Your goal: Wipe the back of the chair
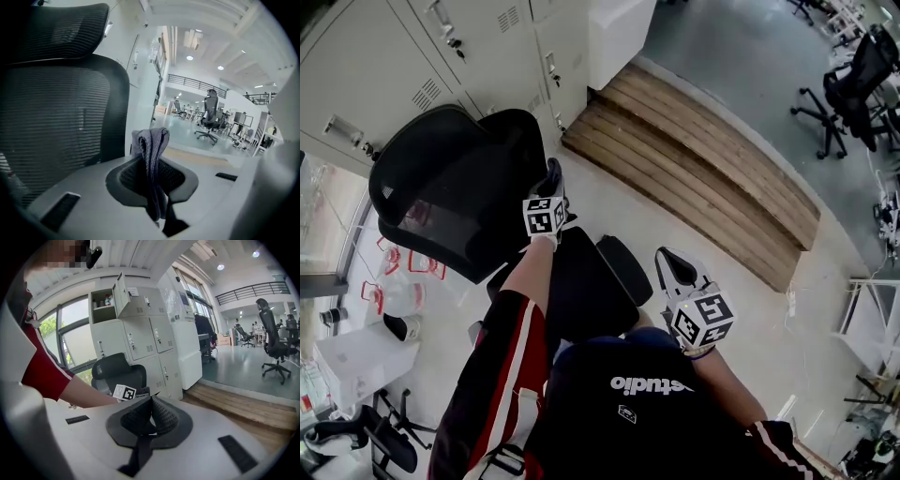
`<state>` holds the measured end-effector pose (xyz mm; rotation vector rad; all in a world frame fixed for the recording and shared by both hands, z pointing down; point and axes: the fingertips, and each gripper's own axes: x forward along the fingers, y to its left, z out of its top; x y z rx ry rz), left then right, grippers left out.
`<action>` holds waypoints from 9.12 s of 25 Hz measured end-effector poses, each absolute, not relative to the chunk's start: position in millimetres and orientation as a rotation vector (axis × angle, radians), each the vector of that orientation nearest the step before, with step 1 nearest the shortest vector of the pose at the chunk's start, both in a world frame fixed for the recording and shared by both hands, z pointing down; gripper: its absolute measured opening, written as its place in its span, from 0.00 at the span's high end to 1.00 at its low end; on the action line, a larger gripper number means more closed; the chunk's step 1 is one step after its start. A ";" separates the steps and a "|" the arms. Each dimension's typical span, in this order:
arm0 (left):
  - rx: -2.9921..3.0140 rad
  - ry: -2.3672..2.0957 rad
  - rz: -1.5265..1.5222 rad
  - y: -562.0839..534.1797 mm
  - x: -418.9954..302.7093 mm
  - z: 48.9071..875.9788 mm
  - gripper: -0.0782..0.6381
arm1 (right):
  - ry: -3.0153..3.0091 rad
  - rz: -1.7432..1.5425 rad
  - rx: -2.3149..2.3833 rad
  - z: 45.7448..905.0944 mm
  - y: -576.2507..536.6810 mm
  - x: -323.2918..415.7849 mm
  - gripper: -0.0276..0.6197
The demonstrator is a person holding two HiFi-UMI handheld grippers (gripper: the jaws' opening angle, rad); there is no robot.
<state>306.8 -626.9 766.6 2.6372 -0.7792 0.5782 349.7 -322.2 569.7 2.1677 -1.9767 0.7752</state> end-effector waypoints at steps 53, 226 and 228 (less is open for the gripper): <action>2.289 -1.219 0.630 -628.9 -57.1 858.5 0.81 | -2.161 0.698 1.692 588.0 -395.6 161.2 0.94; 2.805 -1.185 -0.063 196.0 -193.7 367.6 0.81 | -2.636 0.213 1.612 397.1 222.3 -31.0 0.94; 2.804 -1.168 -0.059 197.1 -191.1 369.9 0.81 | -2.631 0.220 1.617 399.0 223.0 -30.0 0.94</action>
